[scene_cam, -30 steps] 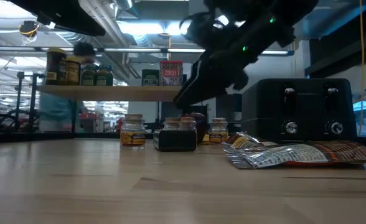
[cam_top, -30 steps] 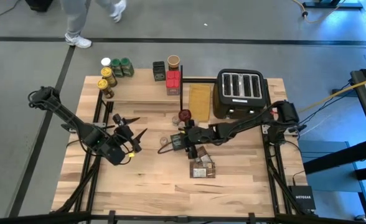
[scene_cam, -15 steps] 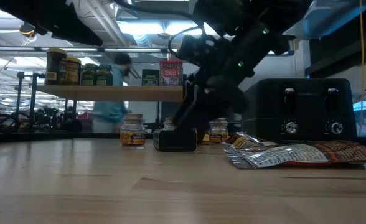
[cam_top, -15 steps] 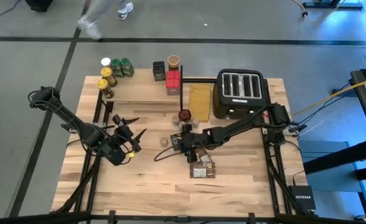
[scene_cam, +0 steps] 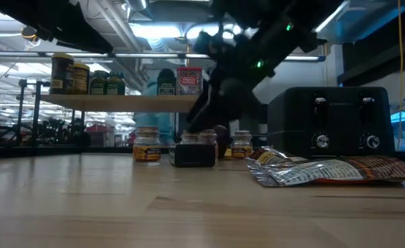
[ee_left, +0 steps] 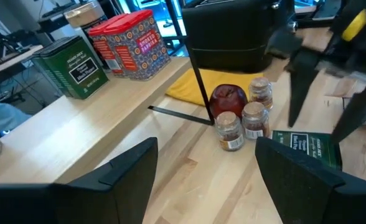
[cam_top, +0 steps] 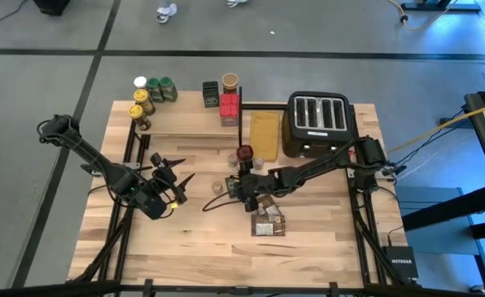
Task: Shelf spices
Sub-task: Put the black seasoning can aligned with the other black seasoning cans on the shelf
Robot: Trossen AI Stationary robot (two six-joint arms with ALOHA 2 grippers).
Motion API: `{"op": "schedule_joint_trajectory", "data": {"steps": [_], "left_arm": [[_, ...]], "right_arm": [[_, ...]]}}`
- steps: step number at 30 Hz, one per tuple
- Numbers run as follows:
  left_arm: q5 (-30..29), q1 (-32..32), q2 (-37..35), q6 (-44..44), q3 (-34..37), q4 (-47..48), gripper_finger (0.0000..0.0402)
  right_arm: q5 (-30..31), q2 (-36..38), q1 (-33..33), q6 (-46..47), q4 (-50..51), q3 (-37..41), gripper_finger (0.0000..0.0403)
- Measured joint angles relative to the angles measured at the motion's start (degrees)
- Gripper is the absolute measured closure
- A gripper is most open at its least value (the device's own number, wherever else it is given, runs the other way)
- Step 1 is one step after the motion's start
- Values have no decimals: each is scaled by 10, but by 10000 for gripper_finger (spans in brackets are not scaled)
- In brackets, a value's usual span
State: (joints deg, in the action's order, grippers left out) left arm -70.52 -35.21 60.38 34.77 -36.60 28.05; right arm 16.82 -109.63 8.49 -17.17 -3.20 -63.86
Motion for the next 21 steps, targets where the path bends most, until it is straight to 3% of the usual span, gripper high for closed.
{"op": "schedule_joint_trajectory", "data": {"steps": [7, 15, 21], "left_arm": [[9, -1, 0, 1, 0, 0, 137], [9, -1, 0, 0, 0, 1, 137], [9, -1, 0, 5, 0, 0, 137]], "right_arm": [[-44, -32, 3, 4, -8, -2, 162], [-49, -36, 19, 22, -6, -1, 162], [-102, -34, 39, 35, 14, -1, 162]]}}
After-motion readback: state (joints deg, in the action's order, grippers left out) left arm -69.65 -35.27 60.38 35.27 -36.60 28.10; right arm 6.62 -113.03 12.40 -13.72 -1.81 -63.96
